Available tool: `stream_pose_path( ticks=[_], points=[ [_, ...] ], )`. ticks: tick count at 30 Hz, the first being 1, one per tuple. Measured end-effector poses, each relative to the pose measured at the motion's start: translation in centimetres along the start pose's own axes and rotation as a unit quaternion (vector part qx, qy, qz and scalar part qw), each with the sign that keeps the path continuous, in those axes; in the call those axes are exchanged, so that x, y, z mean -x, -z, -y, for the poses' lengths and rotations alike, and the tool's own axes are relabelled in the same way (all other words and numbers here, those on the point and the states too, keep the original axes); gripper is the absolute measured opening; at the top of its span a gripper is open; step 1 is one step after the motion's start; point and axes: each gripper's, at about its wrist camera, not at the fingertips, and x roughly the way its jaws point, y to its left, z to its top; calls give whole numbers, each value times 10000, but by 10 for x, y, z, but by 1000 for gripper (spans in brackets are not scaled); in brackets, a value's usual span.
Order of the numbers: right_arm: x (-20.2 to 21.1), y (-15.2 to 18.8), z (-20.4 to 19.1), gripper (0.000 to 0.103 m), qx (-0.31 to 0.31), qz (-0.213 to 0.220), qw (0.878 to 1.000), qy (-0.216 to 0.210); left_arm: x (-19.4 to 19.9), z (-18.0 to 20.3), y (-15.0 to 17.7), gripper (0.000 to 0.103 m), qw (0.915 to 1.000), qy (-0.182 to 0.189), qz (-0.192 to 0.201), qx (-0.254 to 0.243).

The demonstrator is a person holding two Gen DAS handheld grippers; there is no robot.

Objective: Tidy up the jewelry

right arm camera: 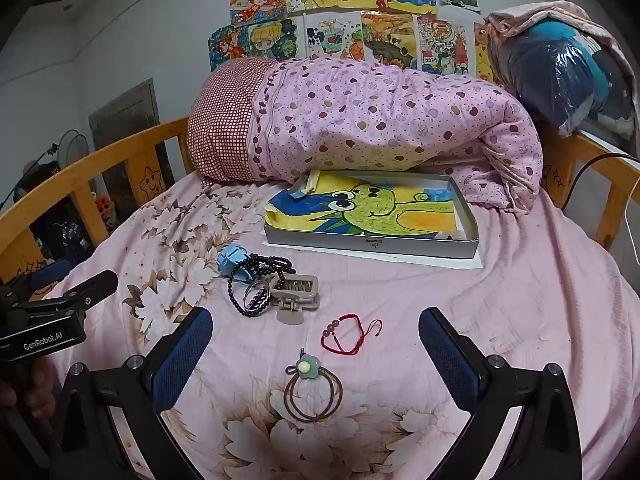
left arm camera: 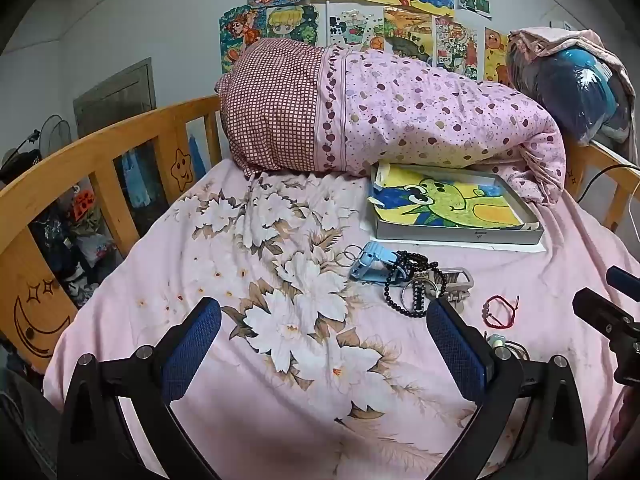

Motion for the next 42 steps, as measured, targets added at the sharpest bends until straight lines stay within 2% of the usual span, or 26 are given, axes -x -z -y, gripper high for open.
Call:
stream_pose_path(
  ticks=[42],
  points=[
    [0, 1, 2, 103, -34, -2, 10000, -21, 0, 2, 0, 101, 10000, -35, 11, -59]
  ],
)
